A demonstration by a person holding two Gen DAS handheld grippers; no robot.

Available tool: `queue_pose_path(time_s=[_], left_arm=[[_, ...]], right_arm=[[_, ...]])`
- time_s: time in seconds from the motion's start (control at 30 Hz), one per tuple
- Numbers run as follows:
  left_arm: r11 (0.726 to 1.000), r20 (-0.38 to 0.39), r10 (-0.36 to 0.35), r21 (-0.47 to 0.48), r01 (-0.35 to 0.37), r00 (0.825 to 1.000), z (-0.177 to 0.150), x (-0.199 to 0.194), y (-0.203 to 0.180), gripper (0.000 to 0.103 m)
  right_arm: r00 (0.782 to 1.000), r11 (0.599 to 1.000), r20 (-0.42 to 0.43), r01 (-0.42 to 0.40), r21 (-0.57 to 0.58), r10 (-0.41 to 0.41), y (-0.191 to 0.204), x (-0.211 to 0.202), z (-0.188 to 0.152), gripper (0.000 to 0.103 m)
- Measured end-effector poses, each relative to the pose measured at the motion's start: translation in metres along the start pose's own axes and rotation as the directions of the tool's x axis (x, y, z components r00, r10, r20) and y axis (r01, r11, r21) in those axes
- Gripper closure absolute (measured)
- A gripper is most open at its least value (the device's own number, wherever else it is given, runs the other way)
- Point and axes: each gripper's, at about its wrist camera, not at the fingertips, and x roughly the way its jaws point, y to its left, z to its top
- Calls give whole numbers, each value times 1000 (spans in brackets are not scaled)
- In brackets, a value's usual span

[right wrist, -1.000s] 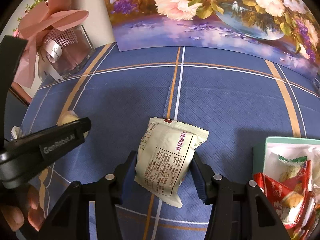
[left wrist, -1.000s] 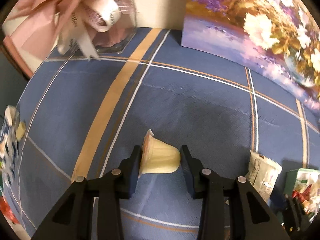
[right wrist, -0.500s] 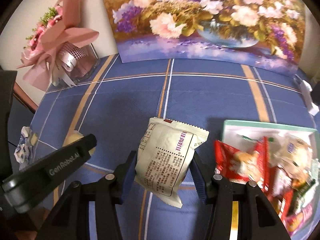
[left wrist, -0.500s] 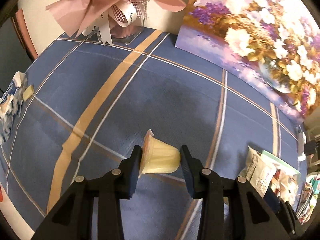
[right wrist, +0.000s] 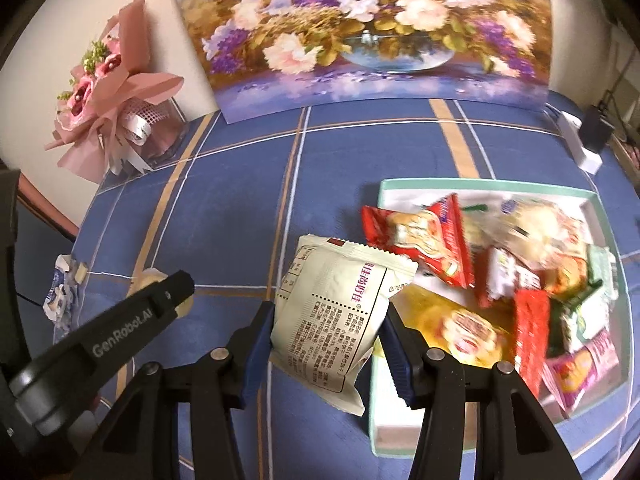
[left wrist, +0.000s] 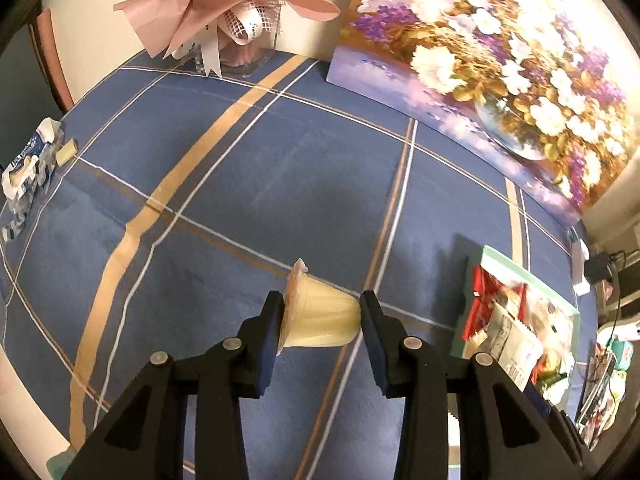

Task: Organize snacks
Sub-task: 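Carry the pastry and pudding cup over the white tray, then lower both snacks into the white tray and open both tools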

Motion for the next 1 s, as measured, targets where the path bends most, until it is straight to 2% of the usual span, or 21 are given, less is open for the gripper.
queue_pose_path(time_s=[0.4,0.53,0.7,1.0], left_arm=[[995,4,-39,92,39,999,-26,-14,-30,62],[989,-30,-83,122,87,996,-34,-12,-45,62],[968,-72,-129,209,141,989,-50,-10,-83,62],[914,-137,-162,353,201,977,-84,-12,-135,62]], right_arm=[[999,998,0,43,54,-43,-37,-20,-16,48],[997,994,11,73,87,-74,-58,-25,-14,48],[986,971,10,162,175,-167,-104,-33,-13,48],[981,933,-1,183,309,-192,-163,-47,-18,48]])
